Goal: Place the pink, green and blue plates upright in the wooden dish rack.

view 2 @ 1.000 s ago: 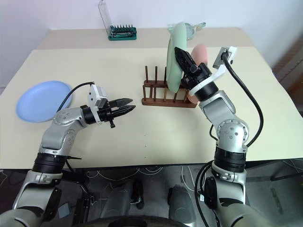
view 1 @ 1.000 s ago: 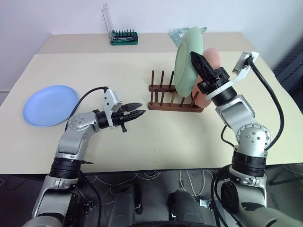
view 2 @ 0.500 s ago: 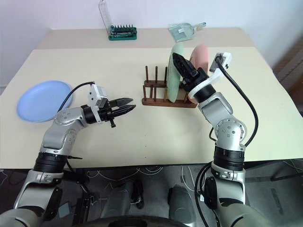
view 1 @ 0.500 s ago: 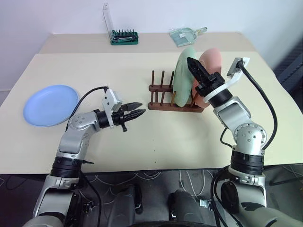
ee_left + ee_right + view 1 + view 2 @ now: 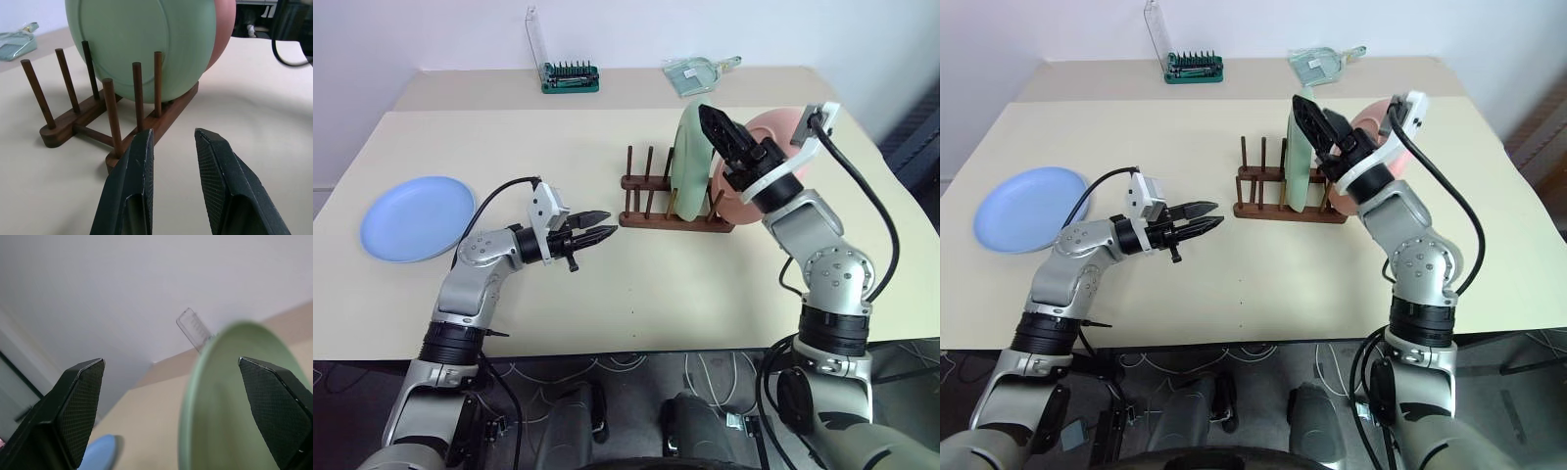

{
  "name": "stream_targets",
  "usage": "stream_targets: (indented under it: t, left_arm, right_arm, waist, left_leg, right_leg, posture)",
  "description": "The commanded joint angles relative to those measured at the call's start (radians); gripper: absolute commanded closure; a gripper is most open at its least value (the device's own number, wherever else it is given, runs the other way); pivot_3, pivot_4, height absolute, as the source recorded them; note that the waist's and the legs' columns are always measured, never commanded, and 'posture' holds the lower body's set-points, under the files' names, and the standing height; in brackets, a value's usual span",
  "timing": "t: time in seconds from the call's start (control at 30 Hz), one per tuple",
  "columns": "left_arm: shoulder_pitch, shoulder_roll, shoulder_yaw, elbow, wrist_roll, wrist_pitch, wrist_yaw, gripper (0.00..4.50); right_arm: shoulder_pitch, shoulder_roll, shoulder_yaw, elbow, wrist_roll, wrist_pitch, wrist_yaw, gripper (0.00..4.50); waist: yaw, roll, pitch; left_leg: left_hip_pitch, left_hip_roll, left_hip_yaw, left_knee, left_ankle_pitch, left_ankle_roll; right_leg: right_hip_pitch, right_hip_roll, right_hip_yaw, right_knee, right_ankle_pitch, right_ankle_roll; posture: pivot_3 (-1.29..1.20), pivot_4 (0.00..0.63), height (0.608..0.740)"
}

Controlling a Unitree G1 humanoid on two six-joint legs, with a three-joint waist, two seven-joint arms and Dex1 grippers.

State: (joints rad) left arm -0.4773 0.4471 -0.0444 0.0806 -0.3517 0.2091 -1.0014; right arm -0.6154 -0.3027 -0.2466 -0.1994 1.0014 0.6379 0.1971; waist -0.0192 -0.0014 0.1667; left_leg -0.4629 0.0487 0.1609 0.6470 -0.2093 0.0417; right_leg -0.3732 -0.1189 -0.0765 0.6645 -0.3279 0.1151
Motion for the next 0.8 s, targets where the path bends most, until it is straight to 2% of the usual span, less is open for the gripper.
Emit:
stream_targets:
  t: [0.03, 0.23, 0.33, 0.5, 0.63, 0.8]
  left_arm:
    - [-0.014, 0.009, 0.034, -0.022, -0.019, -0.008, 0.010, 3.16]
    - [0.000, 0.035, 0.100, -0.036, -0.027, 0.004, 0.074, 3.16]
    - [-0.018, 0.045, 0.183, -0.016, -0.014, 0.022, 0.200, 2.32]
    - [-0.037, 0.085, 0.341, -0.017, -0.041, 0.089, 0.370, 0.02]
    - [-0.034, 0.160, 0.439, 0.023, 0.012, 0.123, 0.528, 0.02]
    - [-0.100, 0.222, 0.597, 0.179, 0.087, 0.262, 0.891, 0.02]
  right_arm:
    - [-0.046, -0.073, 0.057, -0.080, -0.098, -0.024, 0.078, 0.05]
    - [-0.055, -0.189, 0.195, -0.100, -0.320, -0.092, 0.203, 0.05]
    - [-0.066, -0.203, 0.238, -0.110, -0.392, -0.126, 0.248, 0.00]
    - [-0.080, -0.213, 0.277, -0.120, -0.475, -0.163, 0.309, 0.00]
    - [-0.093, -0.227, 0.307, -0.122, -0.520, -0.172, 0.364, 0.00]
    - [-0.089, -0.189, 0.348, -0.094, -0.560, -0.197, 0.402, 0.00]
  waist:
    - [0.000, 0.000, 0.000]
    - [-0.001, 0.000, 0.000]
    - [-0.001, 0.000, 0.000]
    - [-0.001, -0.001, 0.001]
    - [-0.001, -0.002, 0.001]
    - [0.000, -0.005, 0.003]
  left_leg:
    - [0.000, 0.000, 0.000, 0.000, 0.000, 0.000]
    - [0.000, 0.000, 0.000, 0.000, 0.000, 0.000]
    - [0.000, 0.000, 0.000, 0.000, 0.000, 0.000]
    - [0.000, 0.000, 0.000, 0.000, 0.000, 0.000]
    - [0.000, 0.000, 0.000, 0.000, 0.000, 0.000]
    - [0.000, 0.000, 0.000, 0.000, 0.000, -0.001]
  right_leg:
    - [0.000, 0.000, 0.000, 0.000, 0.000, 0.000]
    - [0.000, 0.000, 0.000, 0.000, 0.000, 0.000]
    - [0.000, 0.000, 0.000, 0.000, 0.000, 0.000]
    - [0.000, 0.000, 0.000, 0.000, 0.000, 0.000]
    - [0.000, 0.000, 0.000, 0.000, 0.000, 0.000]
    - [0.000, 0.000, 0.000, 0.000, 0.000, 0.000]
  posture:
    - [0.00, 0.150, 0.732]
    - [0.00, 0.150, 0.732]
    - [0.00, 0.150, 0.732]
    - [0.00, 0.150, 0.732]
    - [0.00, 0.150, 0.732]
    - [0.00, 0.150, 0.732]
